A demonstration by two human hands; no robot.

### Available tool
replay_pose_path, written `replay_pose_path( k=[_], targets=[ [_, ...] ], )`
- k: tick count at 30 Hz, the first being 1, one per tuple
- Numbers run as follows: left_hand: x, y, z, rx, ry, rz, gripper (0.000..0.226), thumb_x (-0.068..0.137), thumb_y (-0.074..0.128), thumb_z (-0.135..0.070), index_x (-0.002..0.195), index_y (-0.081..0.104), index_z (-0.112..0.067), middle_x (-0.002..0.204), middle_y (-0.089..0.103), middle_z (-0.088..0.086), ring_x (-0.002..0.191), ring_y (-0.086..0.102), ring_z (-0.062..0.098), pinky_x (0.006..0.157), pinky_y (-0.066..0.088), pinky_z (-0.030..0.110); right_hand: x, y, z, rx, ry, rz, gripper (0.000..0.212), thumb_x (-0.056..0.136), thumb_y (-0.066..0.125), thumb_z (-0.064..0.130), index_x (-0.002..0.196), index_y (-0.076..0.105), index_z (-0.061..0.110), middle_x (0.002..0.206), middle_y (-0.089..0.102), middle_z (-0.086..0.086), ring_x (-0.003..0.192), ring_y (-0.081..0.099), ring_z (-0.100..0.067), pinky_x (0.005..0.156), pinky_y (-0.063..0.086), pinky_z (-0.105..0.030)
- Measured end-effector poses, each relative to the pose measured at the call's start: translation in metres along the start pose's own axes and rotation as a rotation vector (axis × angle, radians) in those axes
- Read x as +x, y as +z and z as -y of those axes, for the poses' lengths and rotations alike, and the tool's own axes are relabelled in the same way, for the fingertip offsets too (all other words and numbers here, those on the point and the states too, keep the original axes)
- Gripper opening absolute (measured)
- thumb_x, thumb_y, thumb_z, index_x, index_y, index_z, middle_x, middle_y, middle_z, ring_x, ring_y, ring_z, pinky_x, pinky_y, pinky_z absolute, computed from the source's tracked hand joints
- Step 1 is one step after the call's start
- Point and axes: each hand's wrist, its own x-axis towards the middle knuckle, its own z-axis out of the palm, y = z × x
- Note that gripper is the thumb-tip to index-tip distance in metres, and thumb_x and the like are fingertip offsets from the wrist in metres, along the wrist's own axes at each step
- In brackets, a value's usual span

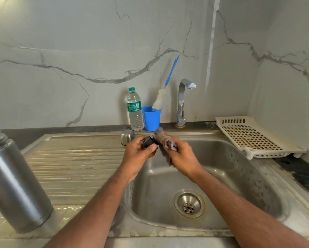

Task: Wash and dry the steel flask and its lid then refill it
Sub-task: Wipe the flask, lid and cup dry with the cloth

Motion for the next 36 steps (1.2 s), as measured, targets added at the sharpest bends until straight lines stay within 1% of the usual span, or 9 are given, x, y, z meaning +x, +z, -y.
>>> replay_pose_path(
  k=[5,8,11,14,19,23,28,30,36],
  targets=[
    [-0.004,0.016,-0.003,0.228,0.153,0.123,0.046,0.081,0.082,-0.003,0.121,0.065,-0.017,0.111,0.075,0.003,0.104,0.072,0.017,0.093,0.057,0.033,0.010,0.004,-0.001,0.211,0.040,-0.045,0.032,0.104,0.051,0.015,0.124,0.070,0.031,0.090,0.076,-0.002,0.075,0.068,-0.023,0.063,0.056,-0.031],
    [-0.004,0.016,-0.005,0.089,0.135,0.018,0.047,0.081,0.083,-0.006,0.121,0.064,-0.021,0.111,0.075,0.005,0.102,0.072,0.019,0.090,0.059,0.035,0.011,0.002,-0.008,0.303,0.098,-0.021,0.030,0.107,0.048,0.014,0.120,0.069,0.029,0.106,0.076,-0.014,0.098,0.072,-0.040,0.089,0.058,-0.054],
    [0.001,0.012,-0.007,0.025,0.139,-0.107,0.043,0.080,0.084,-0.008,0.115,0.063,-0.022,0.106,0.075,0.010,0.097,0.073,0.024,0.087,0.060,0.038,0.009,0.005,-0.010,0.212,0.036,-0.009,0.028,0.104,0.054,0.017,0.114,0.069,0.038,0.108,0.077,0.007,0.103,0.072,-0.011,0.099,0.056,-0.040],
    [-0.001,0.008,-0.005,0.251,0.207,-0.018,0.045,0.072,0.089,-0.004,0.105,0.062,-0.019,0.098,0.075,0.003,0.090,0.071,0.011,0.080,0.055,0.023,0.005,0.007,-0.001,0.148,-0.054,0.017,0.037,0.103,0.053,0.011,0.121,0.069,0.038,0.087,0.075,0.014,0.079,0.070,-0.007,0.071,0.055,-0.023],
    [-0.006,0.016,-0.010,0.212,0.179,0.065,0.044,0.078,0.083,0.000,0.114,0.064,-0.015,0.104,0.075,0.001,0.098,0.070,0.011,0.085,0.056,0.022,0.009,0.004,-0.005,0.301,0.001,0.000,0.034,0.108,0.046,0.013,0.126,0.069,0.030,0.116,0.074,-0.013,0.099,0.072,-0.022,0.087,0.056,-0.040],
    [-0.004,0.019,-0.008,-0.150,0.027,-0.010,0.032,0.087,0.075,-0.001,0.117,0.067,-0.009,0.109,0.076,0.011,0.108,0.071,0.025,0.092,0.057,0.036,0.010,0.005,-0.009,0.389,0.053,0.048,0.036,0.107,0.047,0.009,0.137,0.062,0.021,0.126,0.072,0.000,0.118,0.067,-0.016,0.100,0.054,-0.033],
    [0.002,0.010,-0.004,0.231,0.057,-0.053,0.047,0.068,0.091,-0.007,0.107,0.066,-0.017,0.099,0.076,0.001,0.095,0.073,0.017,0.082,0.058,0.031,0.006,0.007,-0.005,0.203,-0.029,0.032,0.032,0.105,0.051,0.012,0.123,0.068,0.032,0.094,0.075,-0.014,0.077,0.068,-0.029,0.073,0.057,-0.045],
    [0.001,0.011,-0.002,0.296,0.057,0.017,0.046,0.068,0.092,-0.011,0.106,0.067,-0.021,0.098,0.076,-0.003,0.092,0.073,0.013,0.078,0.057,0.030,0.006,0.007,-0.007,0.155,-0.049,0.029,0.030,0.105,0.051,0.014,0.125,0.068,0.029,0.076,0.073,0.000,0.066,0.065,-0.021,0.063,0.054,-0.044],
    [-0.001,0.014,-0.015,-0.275,-0.117,0.013,0.032,0.083,0.075,-0.015,0.113,0.066,-0.020,0.103,0.076,-0.004,0.100,0.067,0.015,0.076,0.046,0.033,0.008,0.005,-0.010,0.326,0.034,0.048,0.035,0.106,0.049,0.008,0.131,0.063,0.028,0.116,0.075,0.007,0.111,0.069,-0.009,0.095,0.055,-0.024]
  ],
)
